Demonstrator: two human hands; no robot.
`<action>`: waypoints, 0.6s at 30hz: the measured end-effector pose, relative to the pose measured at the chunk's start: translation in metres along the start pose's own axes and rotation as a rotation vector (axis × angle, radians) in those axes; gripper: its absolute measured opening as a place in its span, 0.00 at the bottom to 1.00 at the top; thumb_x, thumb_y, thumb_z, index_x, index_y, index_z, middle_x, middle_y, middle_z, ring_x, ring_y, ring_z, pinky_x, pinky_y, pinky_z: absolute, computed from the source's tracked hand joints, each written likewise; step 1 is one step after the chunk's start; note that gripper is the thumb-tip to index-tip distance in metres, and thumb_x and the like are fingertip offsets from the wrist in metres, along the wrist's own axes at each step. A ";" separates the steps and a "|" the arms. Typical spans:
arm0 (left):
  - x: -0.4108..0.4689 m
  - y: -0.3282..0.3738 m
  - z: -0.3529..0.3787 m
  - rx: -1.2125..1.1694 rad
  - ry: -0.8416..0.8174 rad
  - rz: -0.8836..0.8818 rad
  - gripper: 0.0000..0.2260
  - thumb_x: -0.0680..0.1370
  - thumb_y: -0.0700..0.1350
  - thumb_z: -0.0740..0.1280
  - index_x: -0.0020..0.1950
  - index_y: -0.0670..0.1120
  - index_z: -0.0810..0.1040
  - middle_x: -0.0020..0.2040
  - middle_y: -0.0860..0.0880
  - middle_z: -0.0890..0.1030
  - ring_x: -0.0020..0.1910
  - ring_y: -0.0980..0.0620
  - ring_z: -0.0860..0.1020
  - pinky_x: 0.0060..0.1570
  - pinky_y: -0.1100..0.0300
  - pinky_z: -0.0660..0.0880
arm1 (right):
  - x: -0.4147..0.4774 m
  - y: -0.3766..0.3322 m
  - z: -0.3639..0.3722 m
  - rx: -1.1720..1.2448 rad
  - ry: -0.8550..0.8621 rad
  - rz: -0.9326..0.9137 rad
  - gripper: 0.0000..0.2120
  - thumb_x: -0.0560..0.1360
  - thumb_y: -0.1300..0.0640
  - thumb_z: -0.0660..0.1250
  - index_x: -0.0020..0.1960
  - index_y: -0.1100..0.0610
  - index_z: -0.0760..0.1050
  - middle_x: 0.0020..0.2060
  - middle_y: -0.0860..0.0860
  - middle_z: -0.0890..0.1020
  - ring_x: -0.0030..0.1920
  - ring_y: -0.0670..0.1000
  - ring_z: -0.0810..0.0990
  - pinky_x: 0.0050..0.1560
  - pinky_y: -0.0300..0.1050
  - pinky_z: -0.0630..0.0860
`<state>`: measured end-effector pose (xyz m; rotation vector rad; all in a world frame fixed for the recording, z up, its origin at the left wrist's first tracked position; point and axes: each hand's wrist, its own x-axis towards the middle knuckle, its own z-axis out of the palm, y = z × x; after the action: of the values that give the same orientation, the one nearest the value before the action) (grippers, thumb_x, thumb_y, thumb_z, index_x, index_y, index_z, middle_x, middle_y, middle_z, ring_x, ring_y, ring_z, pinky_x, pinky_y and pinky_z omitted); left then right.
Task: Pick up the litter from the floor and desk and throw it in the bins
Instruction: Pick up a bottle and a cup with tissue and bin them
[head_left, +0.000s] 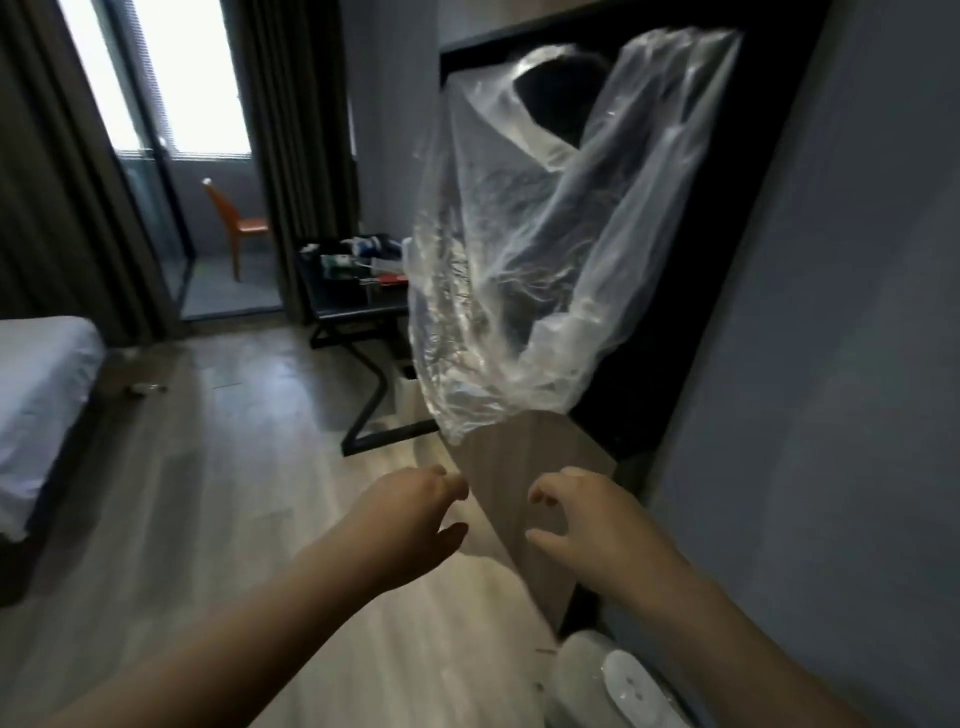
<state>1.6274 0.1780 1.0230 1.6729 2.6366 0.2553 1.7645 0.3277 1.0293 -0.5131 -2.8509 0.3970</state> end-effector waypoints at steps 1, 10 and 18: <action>-0.014 -0.025 -0.005 -0.004 0.004 -0.044 0.16 0.78 0.54 0.62 0.65 0.52 0.72 0.61 0.53 0.76 0.57 0.52 0.76 0.57 0.56 0.75 | 0.014 -0.023 0.010 0.007 -0.011 -0.027 0.14 0.72 0.49 0.68 0.57 0.49 0.76 0.47 0.45 0.75 0.51 0.47 0.76 0.47 0.39 0.70; -0.098 -0.193 -0.034 -0.024 0.040 -0.372 0.16 0.79 0.55 0.60 0.65 0.52 0.71 0.61 0.54 0.76 0.57 0.52 0.76 0.55 0.60 0.72 | 0.127 -0.168 0.086 0.012 -0.135 -0.273 0.17 0.73 0.46 0.66 0.61 0.46 0.74 0.54 0.42 0.75 0.57 0.45 0.74 0.52 0.40 0.68; -0.080 -0.316 -0.037 -0.004 0.049 -0.571 0.17 0.78 0.55 0.61 0.65 0.52 0.71 0.61 0.53 0.76 0.58 0.52 0.76 0.57 0.57 0.73 | 0.256 -0.236 0.135 0.055 -0.166 -0.427 0.18 0.74 0.47 0.66 0.64 0.48 0.73 0.57 0.44 0.76 0.59 0.46 0.74 0.55 0.41 0.72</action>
<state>1.3745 -0.0302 1.0083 0.8535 2.9931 0.2861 1.4225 0.1786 1.0150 0.1496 -2.9853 0.4516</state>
